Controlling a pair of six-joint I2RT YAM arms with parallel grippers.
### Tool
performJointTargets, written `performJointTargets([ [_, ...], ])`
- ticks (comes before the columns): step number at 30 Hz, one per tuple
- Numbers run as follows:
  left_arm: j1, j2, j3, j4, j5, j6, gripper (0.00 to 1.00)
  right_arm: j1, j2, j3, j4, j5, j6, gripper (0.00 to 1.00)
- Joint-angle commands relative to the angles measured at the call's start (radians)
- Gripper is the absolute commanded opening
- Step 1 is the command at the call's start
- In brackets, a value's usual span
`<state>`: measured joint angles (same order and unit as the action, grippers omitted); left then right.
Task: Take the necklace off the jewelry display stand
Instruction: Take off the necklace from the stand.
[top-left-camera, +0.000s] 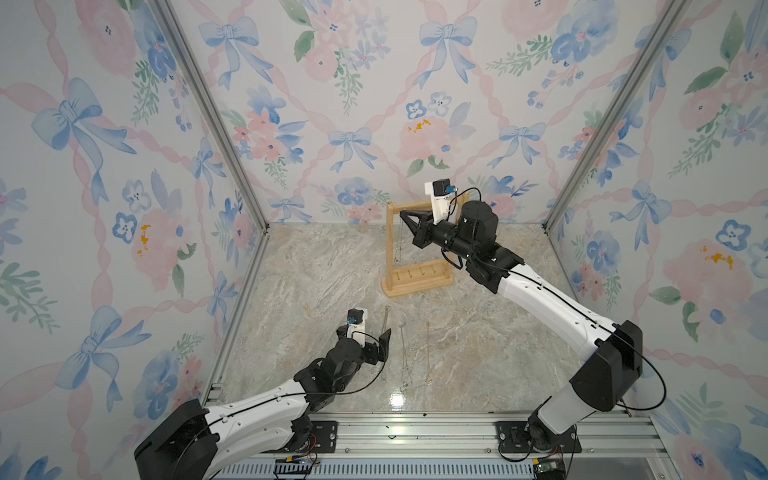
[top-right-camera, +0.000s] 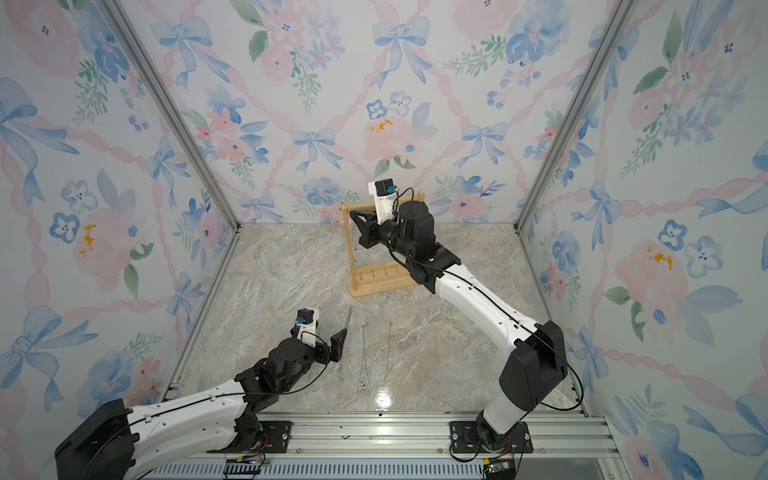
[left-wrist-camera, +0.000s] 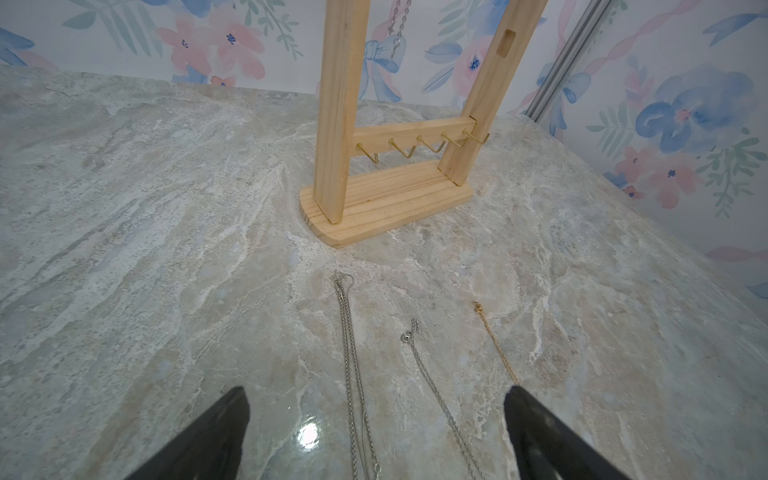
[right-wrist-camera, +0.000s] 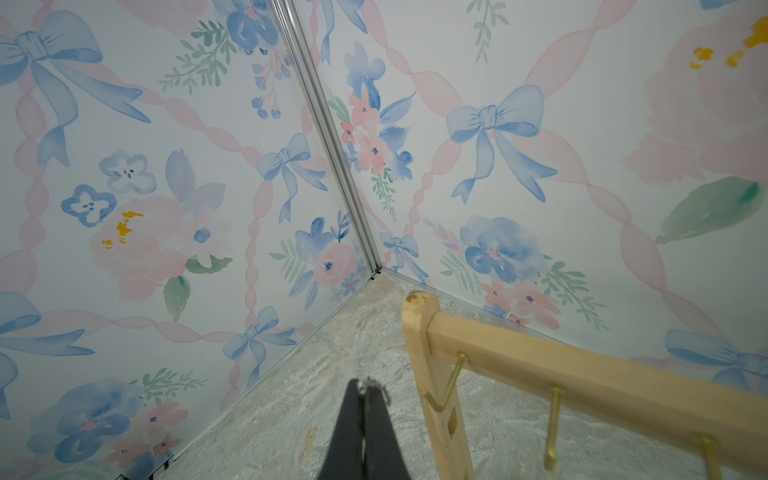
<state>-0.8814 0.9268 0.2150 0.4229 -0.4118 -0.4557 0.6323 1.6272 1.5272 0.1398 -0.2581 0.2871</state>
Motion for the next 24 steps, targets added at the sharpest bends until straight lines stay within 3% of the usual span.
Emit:
performJointTargets([
  [1, 0.007, -0.002, 0.001, 0.014, -0.015, 0.003, 0.98, 0.014, -0.044, 0.011, -0.025, -0.012, -0.017, 0.00],
  [10, 0.007, -0.048, -0.017, 0.014, -0.054, 0.003, 0.98, 0.022, -0.169, -0.092, -0.032, -0.006, -0.017, 0.00],
  [24, 0.007, -0.143, -0.054, 0.028, -0.060, 0.026, 0.98, 0.024, -0.481, -0.368, -0.087, -0.013, 0.033, 0.00],
])
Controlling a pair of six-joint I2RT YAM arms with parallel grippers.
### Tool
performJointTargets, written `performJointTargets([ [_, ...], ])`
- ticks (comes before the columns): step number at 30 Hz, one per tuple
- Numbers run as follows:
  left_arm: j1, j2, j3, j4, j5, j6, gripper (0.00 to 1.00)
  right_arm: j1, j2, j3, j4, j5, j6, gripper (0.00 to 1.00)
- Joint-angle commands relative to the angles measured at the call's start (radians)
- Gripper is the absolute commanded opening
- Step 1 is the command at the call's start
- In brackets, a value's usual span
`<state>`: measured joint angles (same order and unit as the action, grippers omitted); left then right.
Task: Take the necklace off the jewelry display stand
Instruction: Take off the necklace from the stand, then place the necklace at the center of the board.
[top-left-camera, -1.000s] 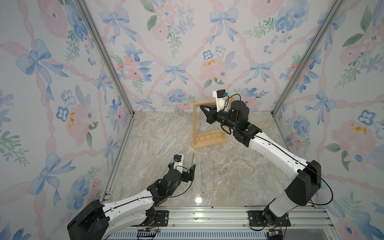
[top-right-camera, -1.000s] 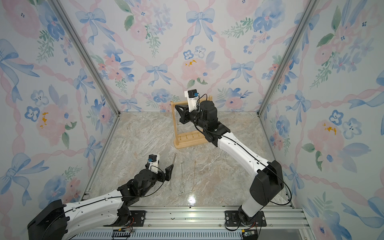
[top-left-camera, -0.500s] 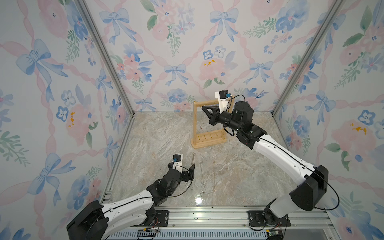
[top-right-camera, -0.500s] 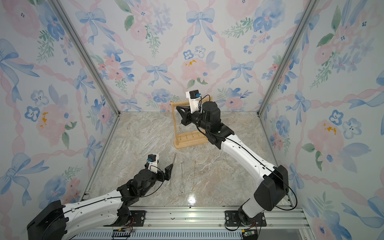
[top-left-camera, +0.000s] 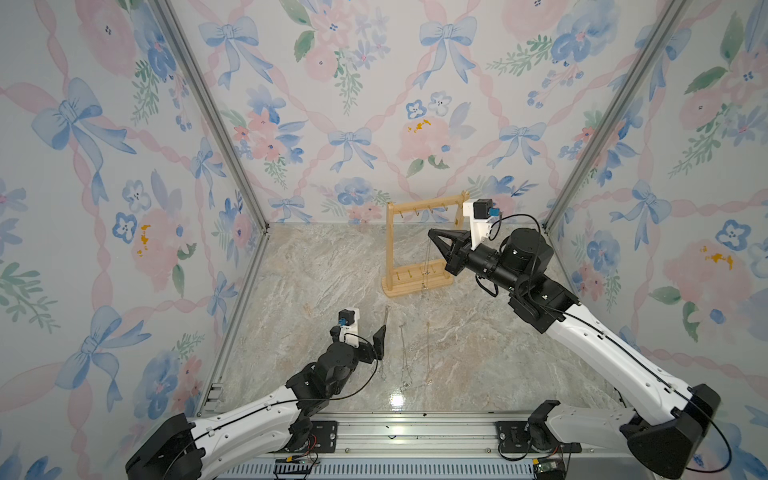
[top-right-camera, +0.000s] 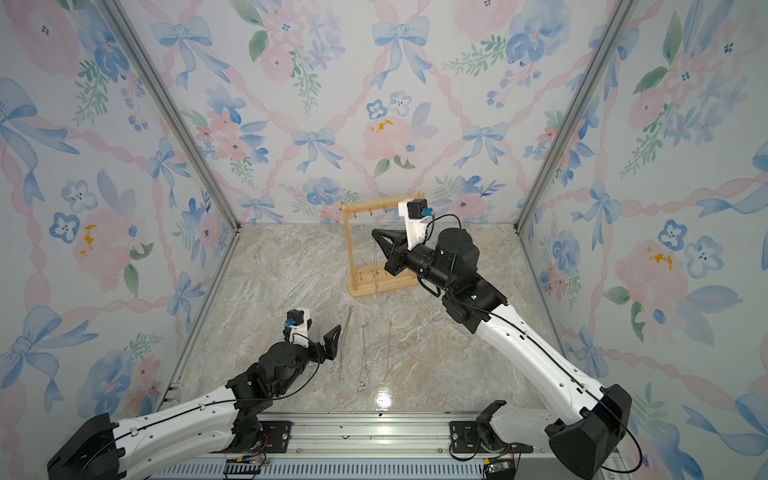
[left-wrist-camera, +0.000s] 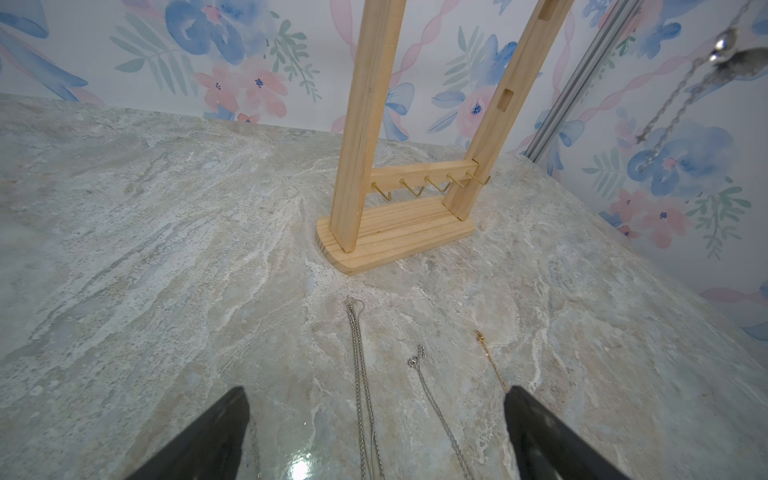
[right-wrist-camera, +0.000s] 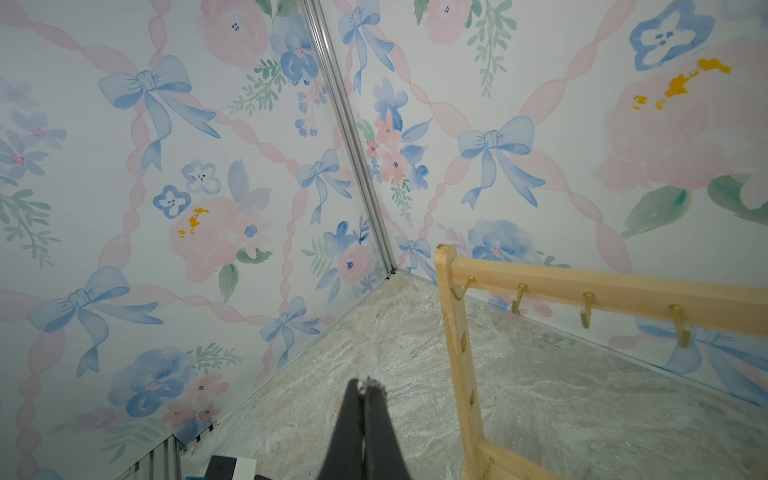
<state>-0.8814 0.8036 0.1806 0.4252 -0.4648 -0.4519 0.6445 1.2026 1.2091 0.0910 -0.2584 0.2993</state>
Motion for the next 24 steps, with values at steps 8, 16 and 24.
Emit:
performJointTargets([
  [8, 0.007, -0.062, -0.056, 0.113, 0.126, 0.045, 0.98, 0.019, -0.273, -0.238, -0.150, -0.015, -0.003, 0.00],
  [16, 0.007, -0.043, -0.081, 0.248, 0.366, 0.087, 0.98, 0.020, -0.464, -0.376, -0.224, -0.019, 0.010, 0.00],
  [24, -0.021, -0.010, -0.067, 0.368, 0.634, 0.088, 0.98, 0.020, -0.613, -0.470, -0.267, -0.015, 0.032, 0.00],
])
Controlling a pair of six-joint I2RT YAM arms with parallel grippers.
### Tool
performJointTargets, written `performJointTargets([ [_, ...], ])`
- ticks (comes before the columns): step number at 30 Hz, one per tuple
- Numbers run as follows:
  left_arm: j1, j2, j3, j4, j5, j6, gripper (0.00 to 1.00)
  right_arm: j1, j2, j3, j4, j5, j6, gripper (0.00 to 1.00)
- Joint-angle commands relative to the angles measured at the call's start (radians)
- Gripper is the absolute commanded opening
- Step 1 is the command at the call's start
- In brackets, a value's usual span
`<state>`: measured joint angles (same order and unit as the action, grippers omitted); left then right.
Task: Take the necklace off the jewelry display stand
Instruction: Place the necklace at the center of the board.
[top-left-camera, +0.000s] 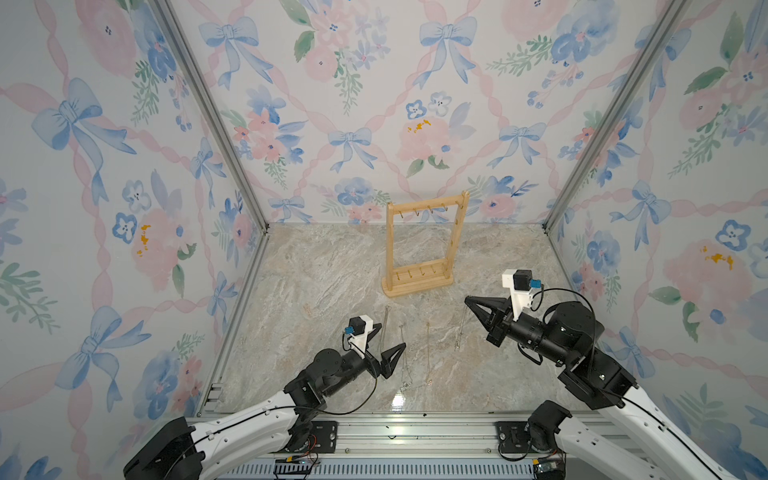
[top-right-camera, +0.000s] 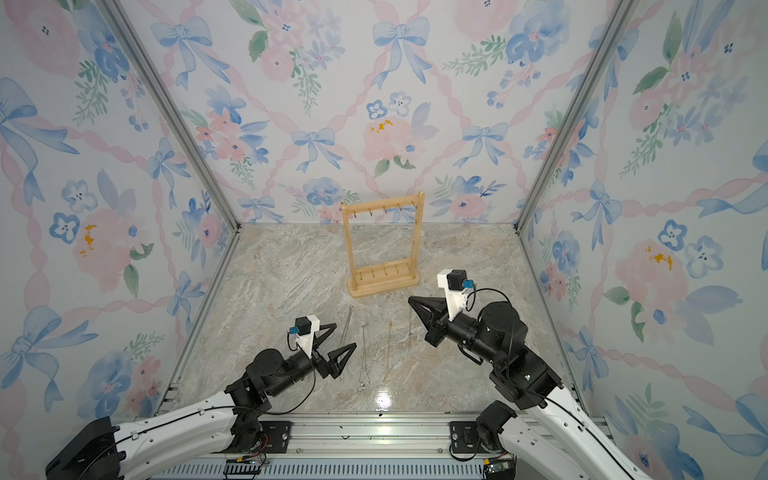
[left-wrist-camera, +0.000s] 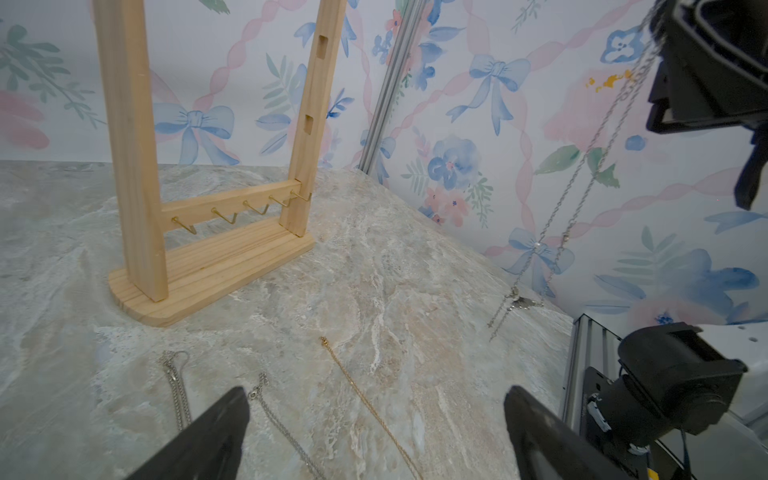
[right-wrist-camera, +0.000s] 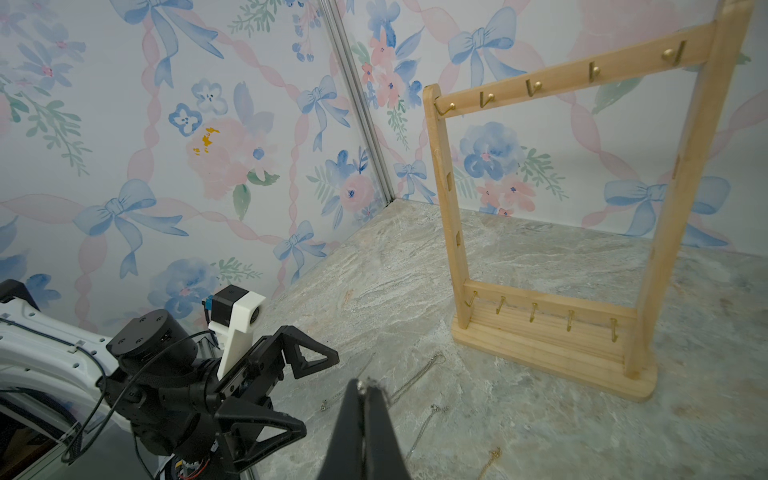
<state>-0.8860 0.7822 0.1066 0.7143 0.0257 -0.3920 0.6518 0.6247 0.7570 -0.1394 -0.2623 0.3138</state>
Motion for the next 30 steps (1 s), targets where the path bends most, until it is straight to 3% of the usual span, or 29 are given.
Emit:
performJointTargets([
  [1, -0.027, 0.020, 0.015, 0.086, 0.162, 0.029, 0.98, 0.012, -0.046, -0.023, -0.046, -0.012, 0.017, 0.00],
  [10, -0.157, 0.194, 0.155, 0.090, 0.200, 0.086, 0.98, 0.012, -0.134, -0.086, -0.092, -0.036, 0.034, 0.00],
  [22, -0.174, 0.534, 0.411, 0.081, 0.297, 0.174, 0.95, 0.012, -0.180, -0.127, -0.118, -0.078, 0.066, 0.00],
  [30, -0.175, 0.660, 0.524, 0.070, 0.375, 0.197, 0.93, 0.012, -0.196, -0.148, -0.129, -0.083, 0.074, 0.00],
])
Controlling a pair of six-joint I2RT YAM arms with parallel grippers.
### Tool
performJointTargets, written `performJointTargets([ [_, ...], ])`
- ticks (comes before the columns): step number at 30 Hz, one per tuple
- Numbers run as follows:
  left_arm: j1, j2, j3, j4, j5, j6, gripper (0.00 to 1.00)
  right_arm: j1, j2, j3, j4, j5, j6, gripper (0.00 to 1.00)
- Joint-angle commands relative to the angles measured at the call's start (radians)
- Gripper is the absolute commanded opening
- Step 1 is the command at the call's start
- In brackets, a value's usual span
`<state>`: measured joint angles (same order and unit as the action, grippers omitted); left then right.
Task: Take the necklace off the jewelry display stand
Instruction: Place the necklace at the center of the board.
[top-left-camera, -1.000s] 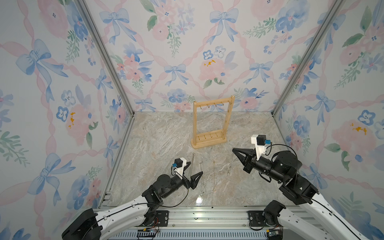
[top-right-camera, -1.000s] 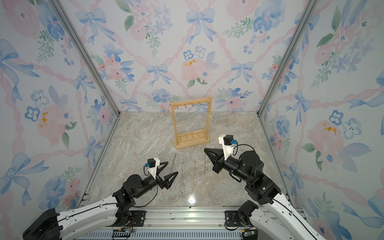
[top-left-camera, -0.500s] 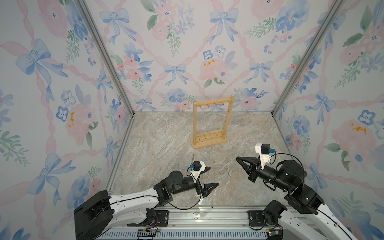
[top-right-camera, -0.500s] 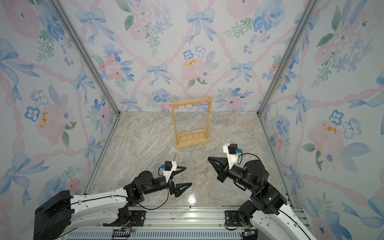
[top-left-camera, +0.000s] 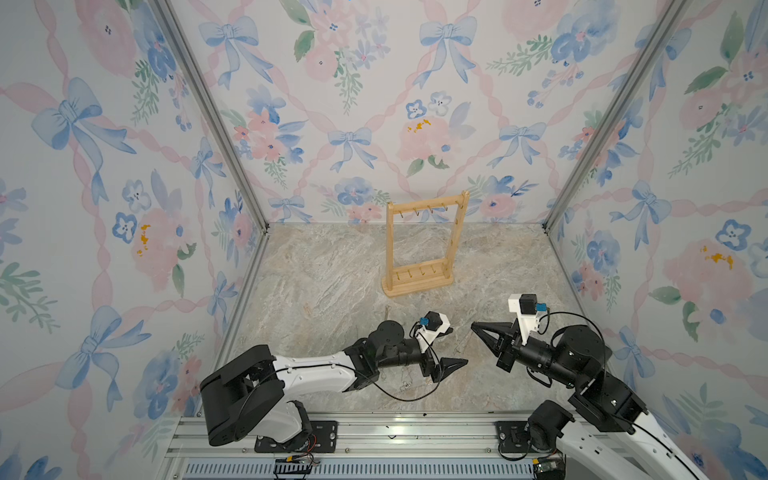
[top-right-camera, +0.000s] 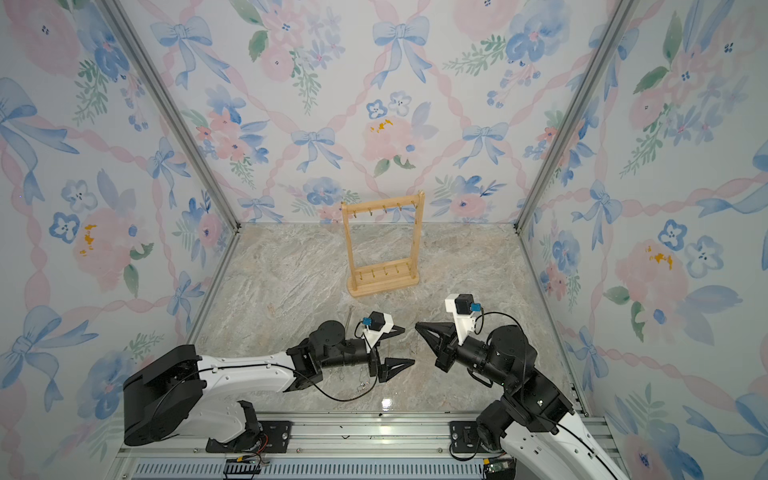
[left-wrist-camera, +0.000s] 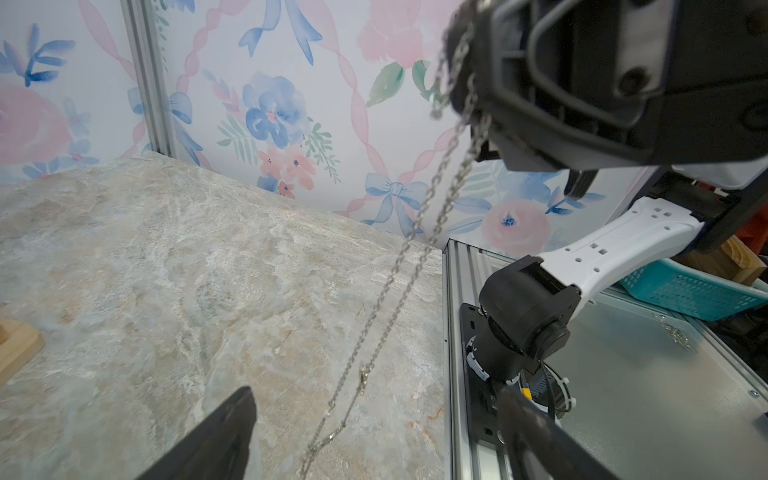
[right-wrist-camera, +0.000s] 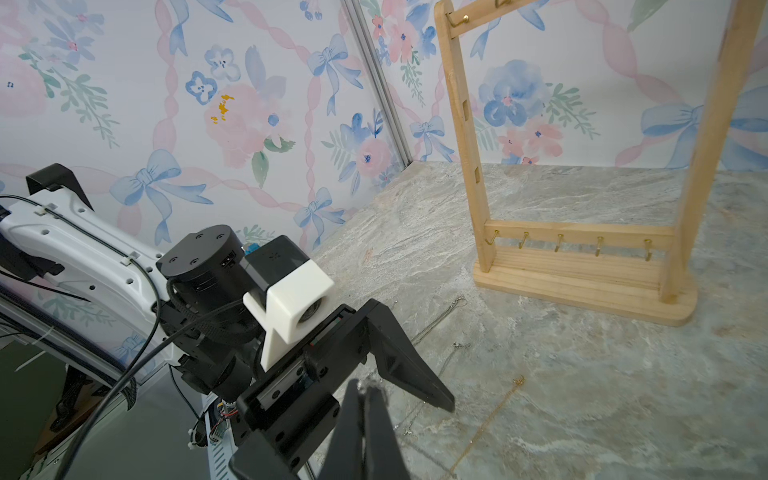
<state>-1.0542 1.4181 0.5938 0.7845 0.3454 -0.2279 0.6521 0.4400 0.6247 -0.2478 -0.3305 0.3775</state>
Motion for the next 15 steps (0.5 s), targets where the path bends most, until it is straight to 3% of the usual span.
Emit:
performJointTargets([
  [1, -0.009, 0.033, 0.046, -0.002, 0.061, 0.035, 0.92, 0.012, -0.014, -0.016, -0.022, -0.015, 0.010, 0.00],
  [7, -0.016, 0.084, 0.083, -0.010, 0.071, 0.035, 0.86, 0.012, -0.023, -0.020, -0.033, -0.011, 0.005, 0.00],
  [15, -0.034, 0.149, 0.124, -0.021, 0.083, 0.021, 0.64, 0.011, -0.030, -0.018, -0.054, -0.003, -0.004, 0.00],
])
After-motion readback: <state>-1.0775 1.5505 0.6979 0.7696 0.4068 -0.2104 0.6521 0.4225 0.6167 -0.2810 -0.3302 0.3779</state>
